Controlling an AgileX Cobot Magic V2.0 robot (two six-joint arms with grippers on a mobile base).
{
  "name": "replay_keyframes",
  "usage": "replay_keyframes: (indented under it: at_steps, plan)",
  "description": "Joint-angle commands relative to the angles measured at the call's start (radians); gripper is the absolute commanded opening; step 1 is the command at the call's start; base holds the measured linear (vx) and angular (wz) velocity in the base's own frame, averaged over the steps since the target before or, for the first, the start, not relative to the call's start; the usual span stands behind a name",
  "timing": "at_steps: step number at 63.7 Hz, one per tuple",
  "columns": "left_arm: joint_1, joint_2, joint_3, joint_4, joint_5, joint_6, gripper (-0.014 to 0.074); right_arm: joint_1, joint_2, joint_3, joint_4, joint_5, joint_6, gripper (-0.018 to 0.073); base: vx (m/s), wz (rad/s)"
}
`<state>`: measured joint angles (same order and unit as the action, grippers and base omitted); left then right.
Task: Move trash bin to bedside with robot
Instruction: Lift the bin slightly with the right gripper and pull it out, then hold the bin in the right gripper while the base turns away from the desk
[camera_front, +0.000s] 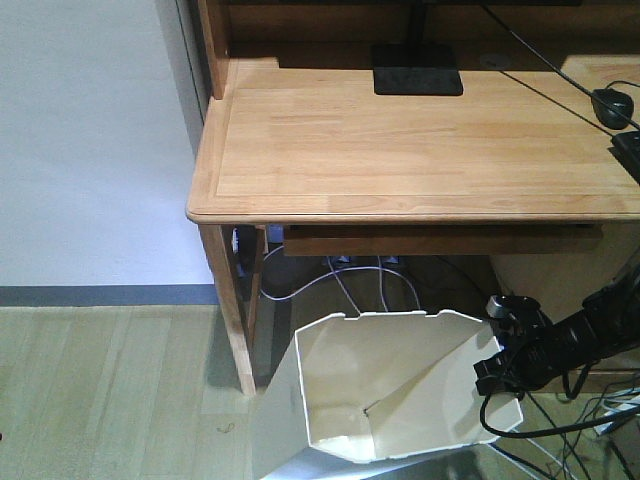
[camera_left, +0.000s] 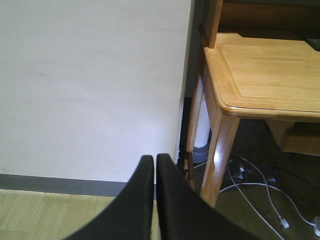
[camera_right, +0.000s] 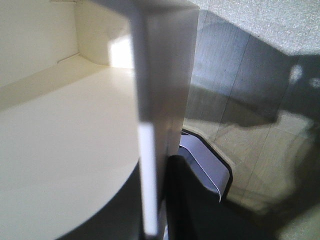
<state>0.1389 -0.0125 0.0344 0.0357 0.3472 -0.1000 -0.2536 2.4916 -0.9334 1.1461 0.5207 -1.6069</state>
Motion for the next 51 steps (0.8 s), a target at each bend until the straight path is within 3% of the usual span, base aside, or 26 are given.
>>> replay_keyframes:
  at_steps: [1, 51]
  plan:
    - [-0.003, -0.014, 0.003, -0.002, -0.066, -0.004, -0.0006, -0.002, -0.074, -0.008, 0.028, 0.190, -0.007, -0.0006, 0.00, 0.00]
    - [-0.003, -0.014, 0.003, -0.002, -0.066, -0.004, -0.0006, -0.002, -0.074, -0.008, 0.028, 0.191, -0.007, -0.0006, -0.01, 0.04]
